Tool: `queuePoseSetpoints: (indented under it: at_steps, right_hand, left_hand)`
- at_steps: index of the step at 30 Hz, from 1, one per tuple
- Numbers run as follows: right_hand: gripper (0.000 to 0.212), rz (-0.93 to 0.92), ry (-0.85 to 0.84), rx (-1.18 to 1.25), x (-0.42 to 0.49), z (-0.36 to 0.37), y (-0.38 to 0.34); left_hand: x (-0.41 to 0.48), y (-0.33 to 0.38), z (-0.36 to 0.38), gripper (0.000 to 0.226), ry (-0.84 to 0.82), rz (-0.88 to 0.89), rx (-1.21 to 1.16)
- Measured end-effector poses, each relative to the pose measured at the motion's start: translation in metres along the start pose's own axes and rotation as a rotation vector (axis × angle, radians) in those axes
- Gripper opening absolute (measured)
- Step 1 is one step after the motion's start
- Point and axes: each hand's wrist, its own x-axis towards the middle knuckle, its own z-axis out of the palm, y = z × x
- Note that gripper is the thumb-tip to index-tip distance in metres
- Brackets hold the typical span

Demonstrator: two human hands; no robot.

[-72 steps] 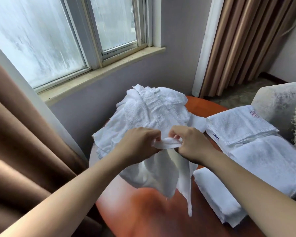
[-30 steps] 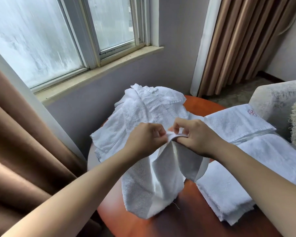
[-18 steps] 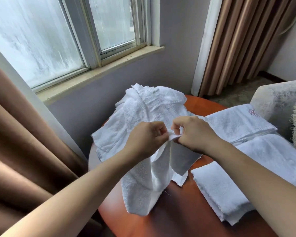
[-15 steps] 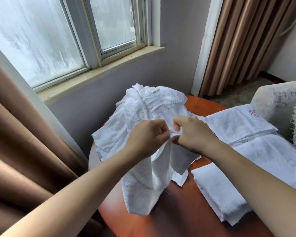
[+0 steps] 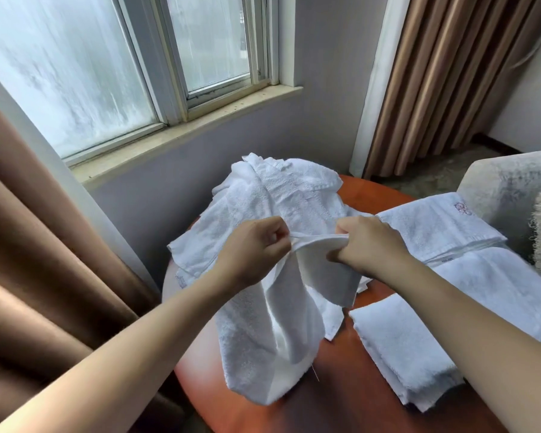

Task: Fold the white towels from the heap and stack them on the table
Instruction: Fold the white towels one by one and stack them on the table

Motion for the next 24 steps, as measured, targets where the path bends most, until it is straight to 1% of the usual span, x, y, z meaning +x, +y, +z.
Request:
queuePoseSetpoints:
  at_steps: [1, 2, 4, 6, 7, 8, 10, 11, 13, 15, 17, 19, 21, 24]
  right_hand:
    - [0.032, -0.014, 0.035, 0.016, 0.0, 0.0, 0.002]
    - [0.033, -0.04, 0.066, 0.03, -0.001, -0.001, 0.003]
    - [0.034, -0.097, 0.123, 0.075, -0.004, 0.0, 0.0]
    - [0.032, -0.174, 0.167, 0.122, -0.006, 0.001, -0.003]
    - [0.034, -0.222, 0.171, 0.128, -0.007, 0.0, -0.005]
    - [0.036, -0.266, 0.163, 0.129, -0.008, -0.001, -0.006]
    - [0.035, -0.325, 0.142, 0.159, -0.009, -0.005, -0.007]
    - [0.034, -0.334, 0.139, 0.209, -0.009, -0.006, -0.007]
    - [0.031, -0.281, 0.13, 0.431, -0.009, -0.008, -0.005]
    - [0.032, -0.163, 0.102, 0.725, -0.01, -0.009, -0.005]
    - [0.036, -0.072, 0.1, 0.945, -0.013, -0.007, -0.006]
    - [0.034, -0.032, 0.109, 1.119, -0.015, -0.003, -0.006]
    - [0.028, -0.022, 0.1, 1.244, -0.017, 0.002, -0.005]
    - [0.016, -0.069, 0.116, 1.215, -0.02, 0.004, -0.006]
  left_hand:
    - [0.0, -0.003, -0.001, 0.021, -0.038, -0.013, 0.028]
    - [-0.001, -0.004, -0.002, 0.021, -0.084, -0.018, 0.049]
    - [-0.003, -0.004, -0.002, 0.011, -0.147, -0.012, 0.069]
    - [-0.003, -0.001, -0.001, 0.036, -0.168, 0.008, 0.098]
    - [-0.001, 0.001, 0.0, 0.045, -0.173, 0.037, 0.127]
    - [0.0, 0.004, 0.001, 0.048, -0.172, 0.078, 0.155]
    - [0.003, 0.008, 0.002, 0.042, -0.196, 0.139, 0.154]
    - [0.003, 0.009, 0.004, 0.036, -0.213, 0.15, 0.11]
    - [0.002, 0.009, 0.009, 0.026, -0.226, 0.104, -0.075]
    - [0.0, 0.01, 0.012, 0.02, -0.222, 0.021, -0.278]
    - [-0.003, 0.013, 0.014, 0.017, -0.229, -0.036, -0.419]
    - [-0.005, 0.017, 0.013, 0.016, -0.23, -0.059, -0.511]
    - [-0.006, 0.021, 0.012, 0.023, -0.221, -0.064, -0.514]
    - [-0.005, 0.024, 0.012, 0.041, -0.204, -0.068, -0.459]
